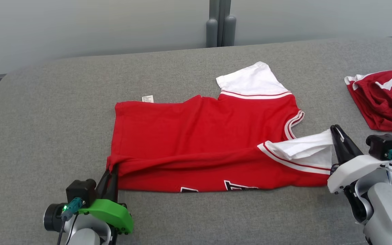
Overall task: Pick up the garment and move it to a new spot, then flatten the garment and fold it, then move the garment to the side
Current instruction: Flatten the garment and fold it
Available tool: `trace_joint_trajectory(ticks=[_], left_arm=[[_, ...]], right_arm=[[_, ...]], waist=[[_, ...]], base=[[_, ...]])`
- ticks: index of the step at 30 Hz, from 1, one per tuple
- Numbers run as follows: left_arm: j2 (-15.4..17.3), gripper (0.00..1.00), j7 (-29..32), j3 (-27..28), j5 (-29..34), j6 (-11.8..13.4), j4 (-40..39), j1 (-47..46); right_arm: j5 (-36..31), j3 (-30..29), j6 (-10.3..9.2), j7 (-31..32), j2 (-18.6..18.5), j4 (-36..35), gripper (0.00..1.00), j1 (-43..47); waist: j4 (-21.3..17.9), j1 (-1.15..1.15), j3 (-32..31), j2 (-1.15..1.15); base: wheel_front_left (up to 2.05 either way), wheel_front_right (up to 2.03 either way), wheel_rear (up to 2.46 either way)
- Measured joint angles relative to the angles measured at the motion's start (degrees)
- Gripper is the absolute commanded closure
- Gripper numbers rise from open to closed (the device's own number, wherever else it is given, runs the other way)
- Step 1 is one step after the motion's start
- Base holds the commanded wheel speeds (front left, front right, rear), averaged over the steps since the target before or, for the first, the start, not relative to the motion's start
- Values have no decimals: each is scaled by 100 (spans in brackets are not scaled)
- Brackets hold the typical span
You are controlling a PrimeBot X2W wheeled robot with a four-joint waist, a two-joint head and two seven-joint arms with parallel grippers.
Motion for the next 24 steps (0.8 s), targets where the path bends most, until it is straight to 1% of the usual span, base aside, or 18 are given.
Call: trace_joint_trajectory(ticks=[9, 15, 24], left_arm=[[-1, 100, 0, -166, -59, 97, 93, -388], [0, 100, 0, -207, -68, 303, 259, -500], [-2, 100, 0, -177, -58, 468, 360, -584]], right_arm=[[-116, -103, 0, 0, 10, 23, 100, -324], [-186, -113, 0, 0, 47, 100, 100, -503], [-230, -204, 1, 0, 52, 180, 100, -536]], waist=[[37, 0, 297, 0], [42, 0, 459, 0], [84, 1, 549, 0]], base=[[0, 0, 0], [0, 0, 0], [0, 0, 0]])
